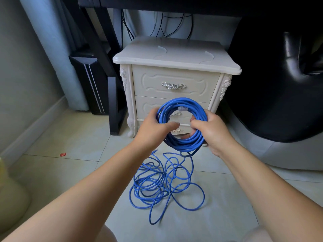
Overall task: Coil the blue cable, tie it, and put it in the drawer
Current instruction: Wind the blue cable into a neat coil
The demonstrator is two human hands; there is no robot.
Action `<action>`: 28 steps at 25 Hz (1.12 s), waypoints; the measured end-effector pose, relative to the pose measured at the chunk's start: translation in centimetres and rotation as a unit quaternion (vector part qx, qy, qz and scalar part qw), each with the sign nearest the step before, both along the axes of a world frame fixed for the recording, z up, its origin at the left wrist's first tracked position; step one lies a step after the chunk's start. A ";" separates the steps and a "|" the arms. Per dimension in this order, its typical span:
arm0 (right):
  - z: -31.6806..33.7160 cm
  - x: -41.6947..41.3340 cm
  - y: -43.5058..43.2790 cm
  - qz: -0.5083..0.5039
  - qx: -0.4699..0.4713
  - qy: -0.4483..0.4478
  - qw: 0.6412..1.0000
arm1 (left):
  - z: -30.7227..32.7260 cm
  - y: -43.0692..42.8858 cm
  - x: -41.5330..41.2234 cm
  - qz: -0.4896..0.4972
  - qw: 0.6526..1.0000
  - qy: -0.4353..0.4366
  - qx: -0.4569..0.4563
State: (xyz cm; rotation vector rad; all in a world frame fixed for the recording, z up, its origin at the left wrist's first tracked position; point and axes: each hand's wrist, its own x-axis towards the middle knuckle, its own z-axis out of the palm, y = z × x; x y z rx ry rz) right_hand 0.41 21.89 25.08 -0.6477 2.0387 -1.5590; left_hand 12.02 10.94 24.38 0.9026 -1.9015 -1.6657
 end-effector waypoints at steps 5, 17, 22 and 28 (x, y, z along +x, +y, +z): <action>-0.7 0.3 0.0 0.100 0.096 0.168 0.976 | 0.3 -0.3 0.1 -0.118 0.956 -0.001 -0.267; -0.3 0.4 -0.3 0.069 0.058 0.104 0.990 | 0.4 -1.0 -0.4 -0.031 0.986 -0.009 -0.165; -0.2 0.9 -0.2 0.096 0.019 -0.065 0.993 | 0.3 -1.2 -0.9 0.079 0.995 0.060 0.016; -1.4 1.9 -0.7 0.093 -0.034 -0.129 0.987 | 0.4 -0.8 -1.1 0.162 0.963 0.138 0.165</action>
